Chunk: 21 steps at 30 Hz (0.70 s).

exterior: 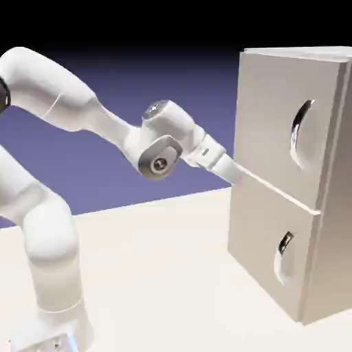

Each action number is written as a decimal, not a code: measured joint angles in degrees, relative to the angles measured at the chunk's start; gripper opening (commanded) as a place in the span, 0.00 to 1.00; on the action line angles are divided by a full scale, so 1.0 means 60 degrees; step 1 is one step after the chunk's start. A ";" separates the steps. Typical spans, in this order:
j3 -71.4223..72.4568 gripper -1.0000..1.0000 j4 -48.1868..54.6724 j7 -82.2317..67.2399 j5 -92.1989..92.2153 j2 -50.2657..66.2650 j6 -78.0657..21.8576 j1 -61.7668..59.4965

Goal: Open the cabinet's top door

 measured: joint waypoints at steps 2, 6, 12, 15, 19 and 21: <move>-0.0316 1.00 0.0148 0.0600 -0.0831 -0.0125 -0.0014 0.0263; -0.0948 1.00 0.0445 0.1799 -0.2492 -0.0374 -0.0043 0.0788; -0.1896 1.00 0.0889 0.3599 -0.4984 -0.0747 -0.0086 0.1577; -0.2370 1.00 0.1112 0.4498 -0.6229 -0.0934 -0.0108 0.1971; -0.3002 1.00 0.1408 0.5698 -0.7891 -0.1183 -0.0136 0.2497; -0.3318 1.00 0.1556 0.6298 -0.8721 -0.1307 -0.0151 0.2760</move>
